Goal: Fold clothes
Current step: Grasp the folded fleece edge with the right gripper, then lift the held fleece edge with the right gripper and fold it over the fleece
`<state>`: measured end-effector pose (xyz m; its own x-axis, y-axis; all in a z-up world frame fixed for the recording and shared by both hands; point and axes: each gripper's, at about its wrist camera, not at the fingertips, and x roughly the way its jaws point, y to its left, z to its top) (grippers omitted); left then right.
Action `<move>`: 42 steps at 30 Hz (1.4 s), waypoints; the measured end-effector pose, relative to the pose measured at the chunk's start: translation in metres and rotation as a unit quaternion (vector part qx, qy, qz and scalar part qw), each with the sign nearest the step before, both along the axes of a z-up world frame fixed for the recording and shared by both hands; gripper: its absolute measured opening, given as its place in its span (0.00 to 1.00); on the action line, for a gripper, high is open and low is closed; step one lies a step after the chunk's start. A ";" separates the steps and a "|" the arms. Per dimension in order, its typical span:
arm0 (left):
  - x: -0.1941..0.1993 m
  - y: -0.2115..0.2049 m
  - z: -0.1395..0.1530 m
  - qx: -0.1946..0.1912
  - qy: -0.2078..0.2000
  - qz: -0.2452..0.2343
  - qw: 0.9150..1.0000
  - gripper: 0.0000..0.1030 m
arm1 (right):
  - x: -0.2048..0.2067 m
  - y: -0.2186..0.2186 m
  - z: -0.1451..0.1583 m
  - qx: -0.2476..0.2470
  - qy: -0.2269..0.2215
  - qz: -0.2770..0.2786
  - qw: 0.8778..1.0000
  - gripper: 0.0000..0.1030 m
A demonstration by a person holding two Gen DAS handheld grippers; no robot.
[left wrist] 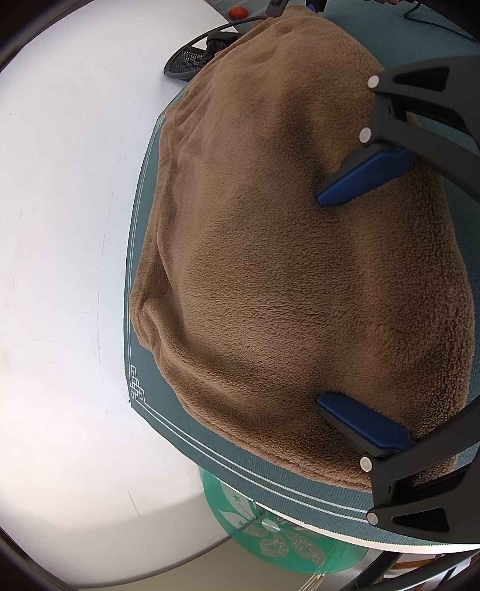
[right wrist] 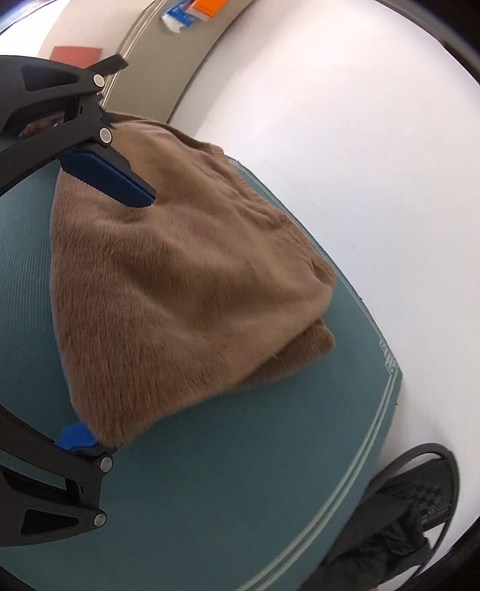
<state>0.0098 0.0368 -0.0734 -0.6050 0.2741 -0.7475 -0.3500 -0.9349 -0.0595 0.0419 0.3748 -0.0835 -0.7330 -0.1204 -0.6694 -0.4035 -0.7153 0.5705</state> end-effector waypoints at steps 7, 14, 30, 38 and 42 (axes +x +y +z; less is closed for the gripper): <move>0.000 0.000 0.000 0.000 0.000 0.000 1.000 0.98 | -0.001 0.004 -0.002 -0.070 0.035 -0.049 0.996 1.00; 0.001 -0.001 0.001 0.001 0.000 0.000 1.000 0.99 | -0.004 -0.017 0.002 -0.062 0.048 -0.083 0.993 1.00; 0.002 -0.001 -0.001 0.005 0.000 -0.001 1.000 0.99 | 0.010 -0.033 0.001 -0.053 0.049 -0.120 0.990 0.45; 0.002 -0.002 -0.001 0.006 0.000 0.000 1.000 0.99 | 0.003 -0.042 0.008 -0.048 0.049 -0.118 0.991 0.50; 0.003 -0.004 0.000 0.017 0.001 -0.001 1.000 0.99 | 0.001 -0.051 0.013 -0.027 0.051 -0.120 0.991 0.46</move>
<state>0.0129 0.0326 -0.0736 -0.6069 0.2993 -0.7363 -0.3513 -0.9320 -0.0893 0.0426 0.3238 -0.0710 -0.8086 0.0325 -0.5875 -0.4968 -0.5727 0.6521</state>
